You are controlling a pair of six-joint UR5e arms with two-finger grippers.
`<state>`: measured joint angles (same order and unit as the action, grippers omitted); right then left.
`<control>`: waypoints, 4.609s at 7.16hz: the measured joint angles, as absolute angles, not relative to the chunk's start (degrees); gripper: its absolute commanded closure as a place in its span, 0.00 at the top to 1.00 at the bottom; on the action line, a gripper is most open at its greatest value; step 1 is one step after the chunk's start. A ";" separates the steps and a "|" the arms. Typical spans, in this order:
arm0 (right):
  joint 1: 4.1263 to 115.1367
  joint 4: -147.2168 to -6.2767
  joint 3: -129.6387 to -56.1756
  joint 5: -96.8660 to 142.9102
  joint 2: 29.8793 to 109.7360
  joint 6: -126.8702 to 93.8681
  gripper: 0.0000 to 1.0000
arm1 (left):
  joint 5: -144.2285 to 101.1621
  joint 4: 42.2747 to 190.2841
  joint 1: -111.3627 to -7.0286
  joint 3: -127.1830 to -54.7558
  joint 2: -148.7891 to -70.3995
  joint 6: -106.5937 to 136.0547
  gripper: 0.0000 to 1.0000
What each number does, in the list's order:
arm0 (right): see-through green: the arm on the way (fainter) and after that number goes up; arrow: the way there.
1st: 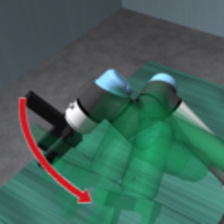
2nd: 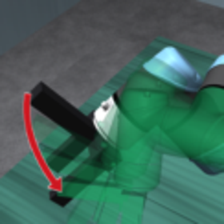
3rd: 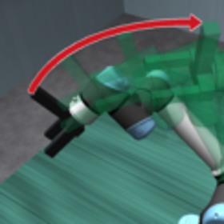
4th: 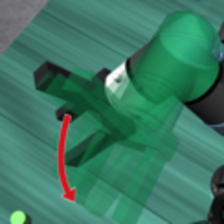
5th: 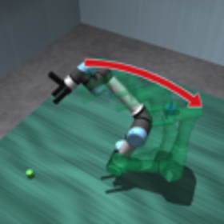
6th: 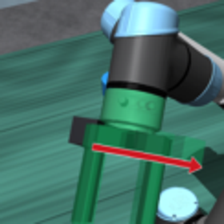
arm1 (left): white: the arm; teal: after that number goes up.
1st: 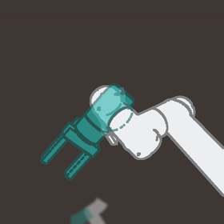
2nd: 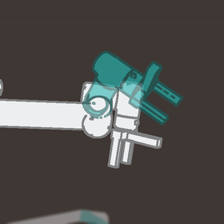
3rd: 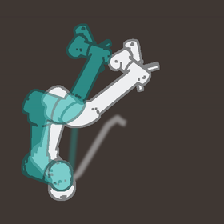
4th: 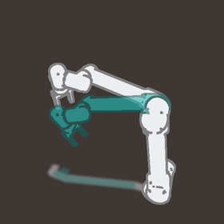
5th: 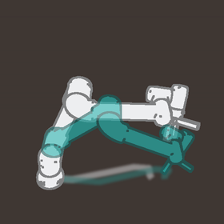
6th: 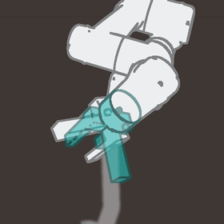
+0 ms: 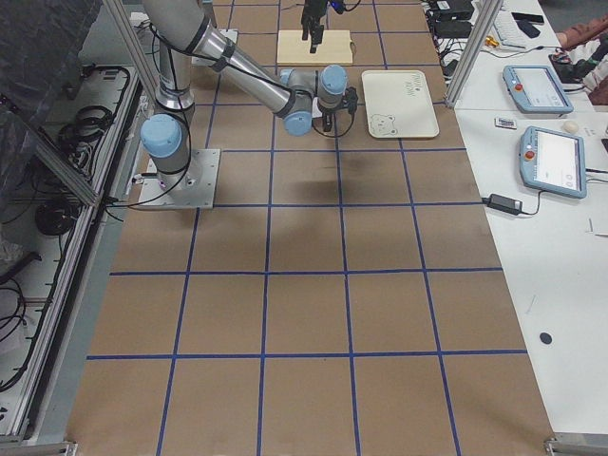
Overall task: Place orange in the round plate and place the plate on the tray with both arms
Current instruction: 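Raise the left gripper back toward its start while the right gripper holds the bowl, then slide the bowl with the right gripper onto the bear-printed tray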
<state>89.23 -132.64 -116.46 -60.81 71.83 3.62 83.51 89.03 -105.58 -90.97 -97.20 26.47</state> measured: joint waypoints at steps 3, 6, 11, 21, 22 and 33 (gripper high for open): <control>90.15 -133.07 -117.23 -59.06 70.17 3.90 0.96 | 89.44 93.47 -97.80 -89.41 -89.31 8.34 0.98; 92.17 -133.88 -117.33 -58.98 68.43 3.63 0.83 | 90.72 89.95 -94.28 -89.47 -87.08 3.81 1.00; 94.01 -133.84 -116.97 -59.87 67.77 4.40 0.00 | 90.73 85.10 -93.49 -91.02 -87.01 3.57 1.00; 90.04 -129.70 -113.99 -53.90 70.19 4.31 0.00 | 91.06 85.85 -93.46 -90.71 -86.56 3.60 1.00; 89.77 -127.91 -112.06 -53.06 70.39 4.08 0.00 | 91.05 85.86 -93.46 -90.71 -86.52 3.60 1.00; 88.07 -121.49 -85.01 -50.33 54.10 -1.06 0.00 | 91.06 85.93 -93.51 -91.00 -86.31 3.60 1.00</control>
<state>88.07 -121.49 -85.01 -50.33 54.10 -1.06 91.06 85.93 -93.51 -91.00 -86.31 3.60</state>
